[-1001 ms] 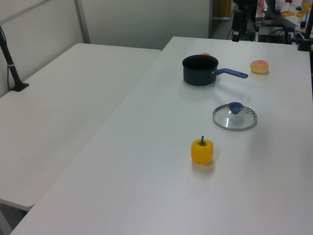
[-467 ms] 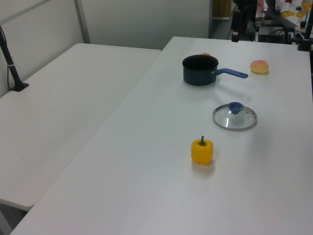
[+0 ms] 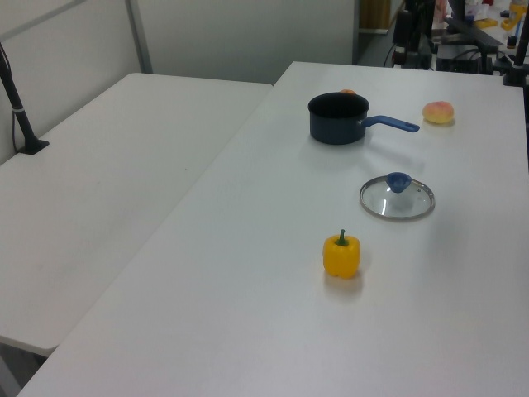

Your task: Close lid

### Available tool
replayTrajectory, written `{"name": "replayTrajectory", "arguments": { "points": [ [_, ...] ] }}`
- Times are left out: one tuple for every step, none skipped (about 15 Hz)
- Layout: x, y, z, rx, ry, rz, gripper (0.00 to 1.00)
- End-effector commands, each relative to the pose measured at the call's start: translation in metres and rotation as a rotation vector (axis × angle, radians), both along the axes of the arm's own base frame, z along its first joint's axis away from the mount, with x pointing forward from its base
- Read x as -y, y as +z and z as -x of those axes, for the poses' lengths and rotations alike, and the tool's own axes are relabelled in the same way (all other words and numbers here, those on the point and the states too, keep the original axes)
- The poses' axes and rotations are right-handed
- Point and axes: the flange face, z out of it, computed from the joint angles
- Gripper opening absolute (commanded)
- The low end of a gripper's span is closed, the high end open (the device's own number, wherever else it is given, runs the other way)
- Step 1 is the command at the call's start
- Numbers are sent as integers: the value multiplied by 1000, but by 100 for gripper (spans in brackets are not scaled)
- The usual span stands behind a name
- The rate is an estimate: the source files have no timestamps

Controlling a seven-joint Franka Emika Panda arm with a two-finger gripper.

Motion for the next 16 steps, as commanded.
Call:
{"name": "replayTrajectory", "arguments": {
  "points": [
    [30, 4, 4, 13, -78, -8, 100],
    [38, 5, 1, 32, -96, -7, 100],
    [50, 5, -2, 50, -129, -7, 100],
    [59, 3, -6, 62, -166, -4, 100],
    [71, 2, -10, 85, -207, 1, 100],
    [84, -1, -14, 104, -239, 5, 100],
    [94, -5, -18, 114, -258, 5, 100],
    [105, -13, -24, 121, -277, 8, 100],
    [112, -19, -29, 130, -288, 15, 100],
    [117, -26, -35, 141, -292, 31, 100],
    [122, -43, -45, 141, -291, 56, 100],
    [130, -53, -51, 140, -300, 71, 100],
    [136, -64, -57, 145, -304, 83, 100],
    [139, -75, -64, 155, -306, 93, 100],
    [141, -84, -69, 160, -307, 97, 100],
    [145, -93, -71, 161, -307, 104, 100]
  ]
}}
